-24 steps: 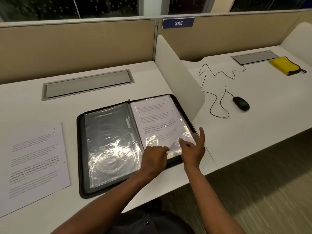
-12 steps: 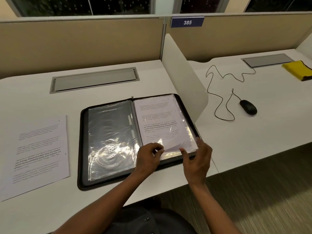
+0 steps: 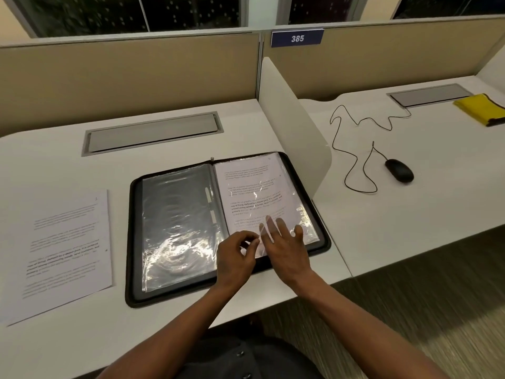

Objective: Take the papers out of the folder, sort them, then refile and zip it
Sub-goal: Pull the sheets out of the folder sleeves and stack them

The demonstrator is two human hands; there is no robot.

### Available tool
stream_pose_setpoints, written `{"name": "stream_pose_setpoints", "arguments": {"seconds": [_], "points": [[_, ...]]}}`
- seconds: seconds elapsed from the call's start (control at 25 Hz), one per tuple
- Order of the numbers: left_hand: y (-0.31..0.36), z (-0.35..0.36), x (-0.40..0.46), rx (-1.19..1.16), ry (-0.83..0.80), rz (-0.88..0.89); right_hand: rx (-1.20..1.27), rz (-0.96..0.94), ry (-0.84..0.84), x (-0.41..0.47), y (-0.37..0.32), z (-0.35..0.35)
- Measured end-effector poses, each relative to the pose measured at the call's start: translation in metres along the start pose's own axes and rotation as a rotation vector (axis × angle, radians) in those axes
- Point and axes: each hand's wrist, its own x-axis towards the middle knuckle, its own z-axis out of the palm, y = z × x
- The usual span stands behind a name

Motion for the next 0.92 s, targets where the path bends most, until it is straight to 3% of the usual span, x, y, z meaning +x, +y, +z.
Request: {"name": "stream_pose_setpoints", "arguments": {"seconds": [0.2,0.48,0.6,0.76,0.92], "points": [[-0.003,0.0,-0.004,-0.014,-0.003,-0.012,-0.022,-0.087,0.177,-0.001,0.011,0.004],[-0.008,-0.009,-0.012,-0.042,-0.08,-0.013,0.04,-0.026,0.327,-0.032,0.012,0.01],[-0.013,-0.023,-0.022,0.04,-0.097,-0.057,0.16,0.073,0.325,-0.061,0.004,0.008],[-0.01,-0.045,-0.049,0.144,-0.26,-0.211,0.381,0.252,0.296,-0.109,-0.018,-0.001],[0.005,-0.053,-0.068,-0.052,-0.389,-0.467,0.634,0.474,0.277,-0.14,-0.054,-0.007]]}}
